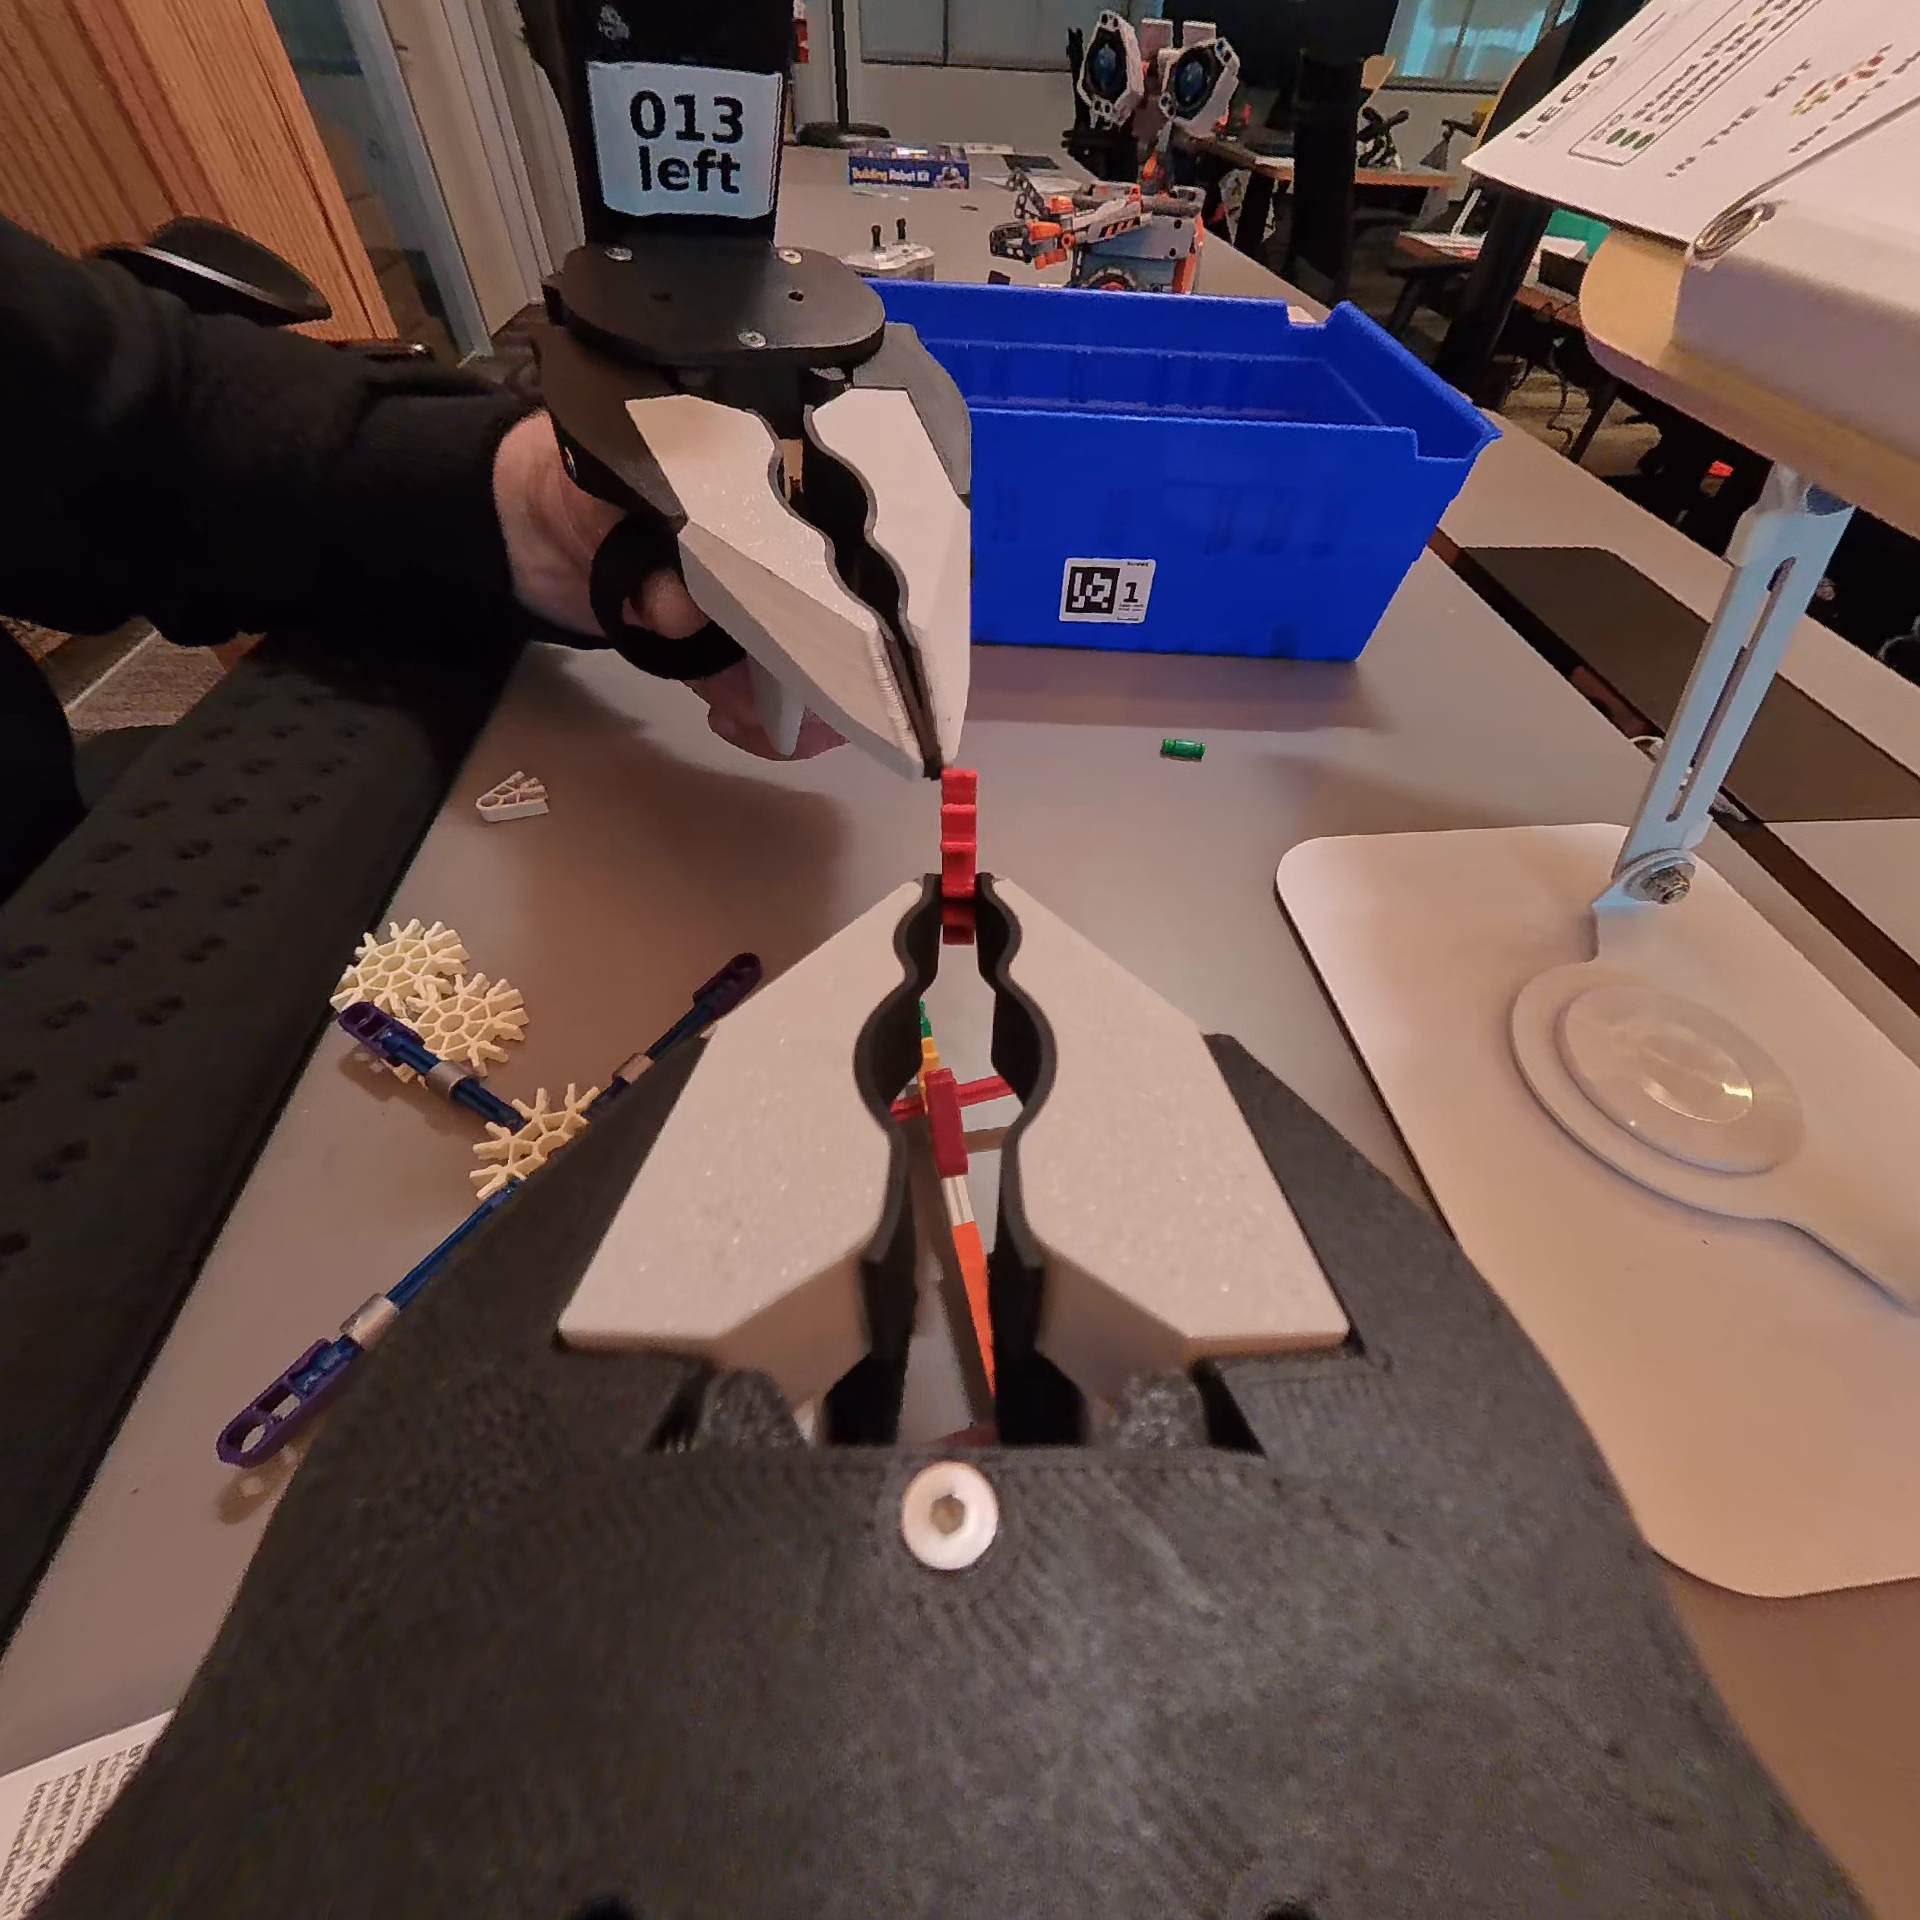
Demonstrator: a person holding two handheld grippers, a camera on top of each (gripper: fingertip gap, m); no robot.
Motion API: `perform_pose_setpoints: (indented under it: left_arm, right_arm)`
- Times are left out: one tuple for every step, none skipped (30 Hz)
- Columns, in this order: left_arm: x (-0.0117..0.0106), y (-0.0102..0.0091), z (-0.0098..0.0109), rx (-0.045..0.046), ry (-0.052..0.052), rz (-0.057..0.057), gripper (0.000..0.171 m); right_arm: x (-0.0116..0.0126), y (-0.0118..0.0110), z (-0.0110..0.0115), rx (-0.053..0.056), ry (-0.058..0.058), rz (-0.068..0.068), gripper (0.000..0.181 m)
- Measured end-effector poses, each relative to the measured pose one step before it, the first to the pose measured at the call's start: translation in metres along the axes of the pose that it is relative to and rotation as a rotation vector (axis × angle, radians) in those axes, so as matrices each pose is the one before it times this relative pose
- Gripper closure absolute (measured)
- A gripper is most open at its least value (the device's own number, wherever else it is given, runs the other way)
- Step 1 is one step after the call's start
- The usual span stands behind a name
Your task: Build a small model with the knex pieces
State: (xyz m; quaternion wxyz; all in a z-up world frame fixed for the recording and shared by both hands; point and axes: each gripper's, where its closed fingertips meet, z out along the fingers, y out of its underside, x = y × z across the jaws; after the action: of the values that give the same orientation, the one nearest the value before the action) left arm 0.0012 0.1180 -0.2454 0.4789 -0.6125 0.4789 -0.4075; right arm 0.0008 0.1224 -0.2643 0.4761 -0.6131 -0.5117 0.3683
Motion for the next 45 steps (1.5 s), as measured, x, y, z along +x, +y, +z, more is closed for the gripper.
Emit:
perform_pose_setpoints:
  left_arm:
    - [0.00273, -0.00059, -0.00045, 0.00623, 0.0190, -0.0024, 0.166]
    - [0.00057, 0.00093, 0.00052, -0.00611, 0.0046, -0.0066, 0.160]
    - [0.00050, 0.00033, 0.00059, 0.00059, 0.0012, -0.0010, 0.156]
    - [0.00158, -0.00019, 0.00042, 0.00342, 0.0082, -0.0002, 0.154]
    - [0.00128, -0.00006, 0.00050, 0.00213, 0.0070, -0.0037, 0.151]
    - [0.00010, -0.00003, 0.00027, 0.00128, 0.0013, -0.0029, 0.152]
    - [-0.00088, -0.00037, -0.00004, 0.00286, -0.0045, -0.0014, 0.155]
    - [-0.00095, -0.00071, -0.00022, 0.00500, -0.0051, -0.0008, 0.158]
    - [-0.00052, -0.00013, 0.00008, 0.00155, -0.0023, -0.0017, 0.159]
    - [-0.00008, 0.00010, 0.00018, -0.00020, -0.0015, 0.0000, 0.160]
    - [-0.00041, 0.00002, 0.00020, 0.00158, -0.0060, 0.0053, 0.163]
    - [-0.00036, 0.00005, 0.00037, 0.00024, -0.0057, 0.0062, 0.165]
    - [0.00029, 0.00009, 0.00029, -0.00107, 0.0005, -0.0007, 0.165]
    - [0.00049, -0.00014, 0.00023, -0.00026, 0.0035, -0.0050, 0.166]
    - [-0.00041, -0.00008, 0.00009, 0.00033, -0.0018, -0.0034, 0.167]
    - [-0.00064, 0.00001, 0.00009, 0.00047, -0.0034, -0.0005, 0.167]
    - [0.00039, 0.00034, -0.00002, -0.00113, 0.0036, -0.0001, 0.166]
    - [0.00011, 0.00060, 0.00007, -0.00167, 0.0014, -0.0004, 0.165]
    - [0.00011, 0.00046, 0.00019, -0.00166, 0.0017, -0.0022, 0.165]
    - [0.00027, 0.00022, 0.00003, -0.00130, 0.0038, -0.0047, 0.164]
    - [0.00033, -0.00014, 0.00000, 0.00176, 0.0035, -0.0027, 0.165]
    - [-0.00009, -0.00016, 0.00004, 0.00210, -0.0008, 0.0022, 0.167]
    - [-0.00005, 0.00011, 0.00019, -0.00036, 0.0001, 0.0015, 0.168]
    - [-0.00004, 0.00023, 0.00016, -0.00145, 0.0010, -0.0013, 0.168]
    - [-0.00030, 0.00020, 0.00000, -0.00096, -0.0002, -0.0004, 0.170]
    - [-0.00029, -0.00006, -0.00012, 0.00055, -0.0001, 0.0006, 0.171]
    - [0.00101, -0.00054, -0.00025, 0.00387, 0.0069, -0.0004, 0.171]
    - [-0.00035, -0.00020, 0.00002, 0.00148, -0.0018, -0.0002, 0.171]
    - [-0.00008, -0.00021, 0.00001, 0.00093, -0.0012, 0.0016, 0.171]
    - [-0.00018, 0.00006, 0.00022, 0.00004, -0.0009, 0.0011, 0.171]
    - [0.00005, -0.00006, 0.00002, 0.00121, 0.0011, -0.0004, 0.171]
    - [-0.00020, -0.00013, -0.00002, 0.00175, 0.0002, -0.0002, 0.171]
    - [-0.00070, 0.00015, -0.00031, -0.00094, -0.0022, 0.0005, 0.171]
    - [-0.00103, 0.00007, -0.00051, -0.00083, -0.0040, 0.0013, 0.171]
    - [-0.00141, -0.00030, -0.00074, 0.00165, -0.0067, 0.0004, 0.171]
    - [-0.00052, 0.00001, -0.00044, 0.00017, 0.0004, -0.0032, 0.171]
    - [0.00050, 0.00064, -0.00008, -0.00388, 0.0071, -0.0057, 0.165]
    - [0.00002, 0.00053, 0.00016, -0.00226, 0.0014, -0.0029, 0.163]
    - [-0.00025, 0.00031, 0.00035, 0.00115, -0.0023, 0.0004, 0.161]
    - [0.00100, 0.00110, 0.00075, -0.00508, 0.0064, -0.0022, 0.156]
    - [0.00174, 0.00155, 0.00113, -0.00860, 0.0106, -0.0058, 0.149]
    - [0.00170, 0.00198, 0.00148, -0.01108, 0.0100, -0.0058, 0.145]
    - [0.00108, 0.00146, 0.00117, -0.00658, 0.0031, 0.0018, 0.146]
    - [0.00110, 0.00101, 0.00087, -0.00375, 0.0022, 0.0060, 0.149]
    - [0.00103, 0.00044, 0.00089, -0.00209, 0.0024, 0.0020, 0.150]
  right_arm:
    - [-0.00055, -0.00004, 0.00022, -0.0003, -0.0021, 0.0001, 0.177]
    - [-0.00068, 0.00018, 0.00041, -0.0018, -0.0024, -0.0011, 0.177]
    - [-0.00091, 0.00028, 0.00048, -0.0028, -0.0027, -0.0018, 0.177]
    - [-0.00043, 0.00051, 0.00054, -0.0040, -0.0002, -0.0025, 0.177]
    - [-0.00016, 0.00053, 0.00031, -0.0036, 0.0009, -0.0019, 0.177]
    - [-0.00014, 0.00022, 0.00002, -0.0011, -0.0005, -0.0007, 0.177]
    - [-0.00040, -0.00021, -0.00009, 0.0011, -0.0019, -0.0005, 0.177]
    - [-0.00024, -0.00044, 0.00007, 0.0007, 0.0003, -0.0020, 0.177]
    - [0.00001, 0.00018, 0.00019, -0.0032, 0.0028, -0.0046, 0.177]
    - [-0.00045, 0.00049, 0.00038, -0.0056, 0.0006, -0.0063, 0.177]
    - [-0.00065, 0.00045, 0.00026, -0.0040, -0.0011, -0.0048, 0.177]
    - [-0.00014, 0.00035, 0.00019, -0.0029, 0.0013, -0.0038, 0.177]
    - [-0.00019, 0.00027, 0.00005, -0.0038, 0.0011, -0.0047, 0.177]
    - [-0.00058, 0.00013, 0.00000, -0.0032, -0.0025, -0.0032, 0.177]
    - [-0.00056, 0.00003, -0.00007, -0.0002, -0.0025, -0.0012, 0.177]
    - [-0.00011, -0.00011, -0.00001, 0.0008, 0.0005, -0.0017, 0.177]
    - [0.00009, 0.00039, 0.00017, -0.0021, 0.0010, -0.0017, 0.177]
    - [-0.00009, 0.00046, 0.00017, -0.0038, 0.0008, -0.0028, 0.177]
    - [0.00007, 0.00040, 0.00019, -0.0036, 0.0034, -0.0057, 0.178]
    - [0.00024, 0.00044, 0.00021, -0.0030, 0.0035, -0.0048, 0.178]
    - [-0.00021, 0.00010, 0.00008, -0.0012, -0.0006, -0.0002, 0.178]
    - [-0.00015, 0.00001, 0.00009, -0.0003, -0.0012, 0.0009, 0.177]
    - [0.00021, 0.00024, 0.00003, -0.0013, 0.0010, -0.0013, 0.178]
    - [-0.00004, 0.00037, 0.00013, -0.0018, -0.0001, -0.0004, 0.178]
    - [-0.00009, 0.00028, 0.00017, -0.0011, -0.0001, 0.0002, 0.178]
    - [0.00063, 0.00047, 0.00017, -0.0018, 0.0040, -0.0006, 0.177]
    - [0.00041, 0.00003, -0.00007, 0.0000, 0.0021, 0.0000, 0.178]
    - [-0.00023, -0.00041, -0.00024, 0.0025, -0.0023, 0.0014, 0.178]
    - [0.00009, -0.00023, -0.00010, 0.0006, 0.0001, 0.0007, 0.178]
    - [0.00013, 0.00008, -0.00023, -0.0001, 0.0012, -0.0016, 0.178]
    - [0.00021, -0.00011, -0.00017, 0.0006, 0.0009, -0.0006, 0.178]
    - [0.00010, -0.00024, -0.00009, 0.0016, 0.0002, 0.0011, 0.178]
    - [0.00015, -0.00046, -0.00021, 0.0029, 0.0003, 0.0013, 0.178]
    - [-0.00009, -0.00060, -0.00024, 0.0032, -0.0008, 0.0011, 0.178]
    - [-0.00012, -0.00069, -0.00043, 0.0027, -0.0016, 0.0006, 0.178]
    - [-0.00011, -0.00079, -0.00035, 0.0031, -0.0001, 0.0003, 0.178]
    - [0.00011, -0.00071, -0.00036, 0.0035, 0.0006, 0.0001, 0.178]
    - [-0.00002, -0.00052, -0.00036, 0.0028, -0.0004, 0.0011, 0.178]
    - [0.00006, -0.00036, -0.00032, 0.0024, -0.0007, 0.0022, 0.178]
    - [0.00007, -0.00057, -0.00031, 0.0032, -0.0002, 0.0018, 0.178]
    - [-0.00016, -0.00064, -0.00028, 0.0028, -0.0017, 0.0018, 0.177]
    - [-0.00043, -0.00045, -0.00016, 0.0025, -0.0028, 0.0016, 0.177]
    - [-0.00049, -0.00048, -0.00004, 0.0022, -0.0022, 0.0003, 0.177]
    - [-0.00050, -0.00013, 0.00008, 0.0007, -0.0016, -0.0005, 0.177]
    - [-0.00053, 0.00003, 0.00018, -0.0009, -0.0023, -0.0007, 0.177]
